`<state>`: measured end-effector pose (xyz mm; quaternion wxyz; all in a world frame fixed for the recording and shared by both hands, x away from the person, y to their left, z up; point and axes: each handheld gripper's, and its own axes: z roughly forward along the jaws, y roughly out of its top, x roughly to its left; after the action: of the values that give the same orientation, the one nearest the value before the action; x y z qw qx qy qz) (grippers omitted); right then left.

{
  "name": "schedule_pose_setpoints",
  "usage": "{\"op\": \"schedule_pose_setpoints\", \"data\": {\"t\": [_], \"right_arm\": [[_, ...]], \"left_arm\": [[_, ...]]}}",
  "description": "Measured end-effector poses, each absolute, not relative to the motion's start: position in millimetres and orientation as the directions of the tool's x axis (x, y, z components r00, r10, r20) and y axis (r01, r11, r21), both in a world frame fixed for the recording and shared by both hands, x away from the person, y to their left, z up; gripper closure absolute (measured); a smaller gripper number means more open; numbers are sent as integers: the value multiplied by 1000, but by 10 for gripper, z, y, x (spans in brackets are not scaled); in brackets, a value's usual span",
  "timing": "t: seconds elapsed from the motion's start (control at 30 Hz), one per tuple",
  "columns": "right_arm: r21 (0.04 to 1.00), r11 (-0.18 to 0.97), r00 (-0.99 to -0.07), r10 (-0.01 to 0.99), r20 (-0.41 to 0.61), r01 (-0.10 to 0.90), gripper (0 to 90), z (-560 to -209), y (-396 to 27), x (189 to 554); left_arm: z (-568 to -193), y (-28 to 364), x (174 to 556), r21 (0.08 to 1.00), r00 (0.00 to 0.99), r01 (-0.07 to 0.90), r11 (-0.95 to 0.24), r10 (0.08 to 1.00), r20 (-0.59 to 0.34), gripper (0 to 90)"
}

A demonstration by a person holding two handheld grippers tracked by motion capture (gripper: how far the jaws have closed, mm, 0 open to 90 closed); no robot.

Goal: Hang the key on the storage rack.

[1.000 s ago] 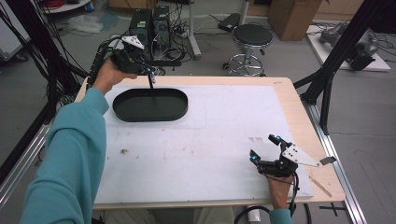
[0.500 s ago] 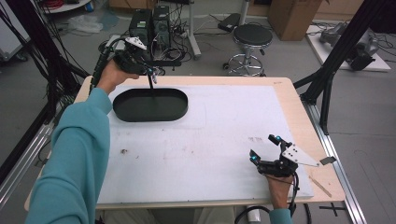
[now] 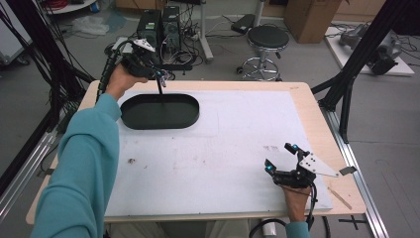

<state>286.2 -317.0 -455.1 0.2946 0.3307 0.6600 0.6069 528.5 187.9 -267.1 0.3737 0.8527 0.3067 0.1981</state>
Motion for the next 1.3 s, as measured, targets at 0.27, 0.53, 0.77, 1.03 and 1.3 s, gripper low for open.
{"op": "schedule_pose_setpoints", "data": {"t": [0.27, 0.53, 0.77, 1.03, 1.3], "right_arm": [[995, 46, -608, 794, 14, 83, 25, -4551, -3166, 2856], [995, 50, -612, 791, 12, 84, 25, -4549, -3165, 2862], [996, 51, -609, 793, 6, 77, 25, -4550, -3165, 2859], [995, 58, -611, 792, 1, 76, 25, -4550, -3160, 2858], [996, 55, -612, 791, -1, 69, 25, -4551, -3168, 2860]], "left_arm": [[-2685, 1911, 5267, 816, 593, 326, -477, 776, 217, 461], [-2715, 2113, 4850, 958, 702, 83, -275, 698, 140, 126], [-2922, 2303, 4220, 982, 729, 37, -184, 677, 99, 47], [-3349, 2533, 3591, 990, 731, 1, -140, 676, 95, 17], [-3920, 2715, 3000, 996, 716, 3, -91, 695, 61, 17]]}}
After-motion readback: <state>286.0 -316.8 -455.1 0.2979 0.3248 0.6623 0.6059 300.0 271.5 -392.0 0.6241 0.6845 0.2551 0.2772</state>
